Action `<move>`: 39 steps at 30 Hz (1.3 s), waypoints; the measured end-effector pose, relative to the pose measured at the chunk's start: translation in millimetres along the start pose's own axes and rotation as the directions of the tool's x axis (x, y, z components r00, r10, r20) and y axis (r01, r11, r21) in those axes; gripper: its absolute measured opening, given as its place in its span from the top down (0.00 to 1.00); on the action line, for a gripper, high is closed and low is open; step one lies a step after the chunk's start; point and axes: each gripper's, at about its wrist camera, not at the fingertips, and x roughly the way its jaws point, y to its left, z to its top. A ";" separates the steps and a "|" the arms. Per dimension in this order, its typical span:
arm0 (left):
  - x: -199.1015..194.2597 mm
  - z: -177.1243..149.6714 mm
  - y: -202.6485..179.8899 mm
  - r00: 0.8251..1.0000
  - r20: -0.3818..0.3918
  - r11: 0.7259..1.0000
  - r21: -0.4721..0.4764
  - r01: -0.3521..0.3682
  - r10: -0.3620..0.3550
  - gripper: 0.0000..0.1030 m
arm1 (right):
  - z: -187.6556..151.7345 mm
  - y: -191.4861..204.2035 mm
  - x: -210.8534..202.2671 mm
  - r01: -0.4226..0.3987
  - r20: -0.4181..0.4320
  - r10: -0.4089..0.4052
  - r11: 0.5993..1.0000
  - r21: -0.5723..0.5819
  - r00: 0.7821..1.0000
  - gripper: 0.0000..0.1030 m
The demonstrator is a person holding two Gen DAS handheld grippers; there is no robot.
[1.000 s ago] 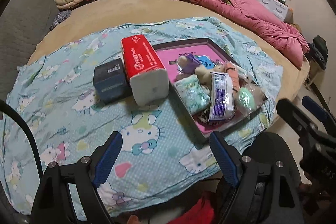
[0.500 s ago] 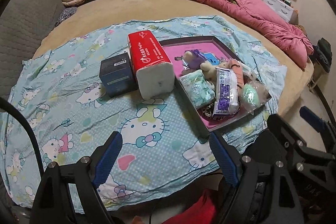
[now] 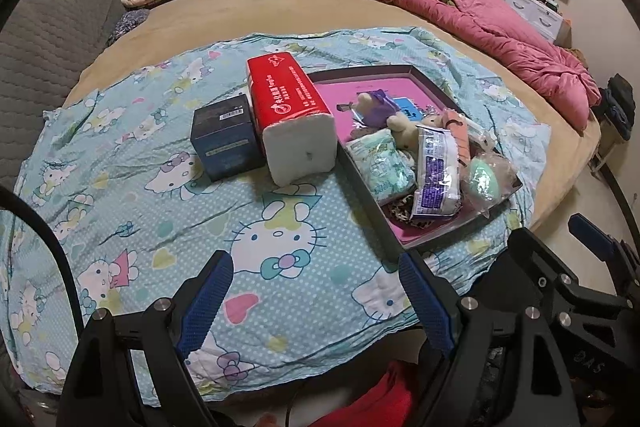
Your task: Organize soft objects
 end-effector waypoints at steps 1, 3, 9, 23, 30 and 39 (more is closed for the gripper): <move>0.7 0.0 0.6 1.000 -0.002 1.000 -0.002 0.000 0.000 0.18 | 0.1 1.1 -0.1 0.002 0.002 -0.002 1.000 -0.006 1.000 0.01; 1.5 -0.3 1.5 1.000 -0.006 1.000 -0.005 0.002 -0.002 0.18 | 0.1 1.9 -0.7 0.002 0.002 -0.002 1.000 -0.009 1.000 0.01; 1.8 0.1 4.8 1.000 -0.005 1.000 -0.016 0.000 0.000 0.18 | 0.4 0.6 -0.9 0.007 0.004 -0.007 1.000 -0.005 1.000 0.01; 3.8 -0.9 4.9 1.000 -0.011 1.000 -0.014 -0.005 0.005 0.18 | 0.4 1.5 -1.7 0.006 0.004 -0.006 1.000 -0.010 1.000 0.01; 3.7 -1.5 5.2 1.000 -0.010 1.000 -0.014 -0.004 0.004 0.18 | 0.3 4.1 -1.7 0.007 0.007 -0.007 1.000 -0.020 1.000 0.01; 3.6 -1.2 5.3 1.000 -0.009 1.000 -0.016 -0.007 0.007 0.18 | 0.3 4.1 -1.4 0.008 0.008 -0.008 1.000 -0.017 1.000 0.01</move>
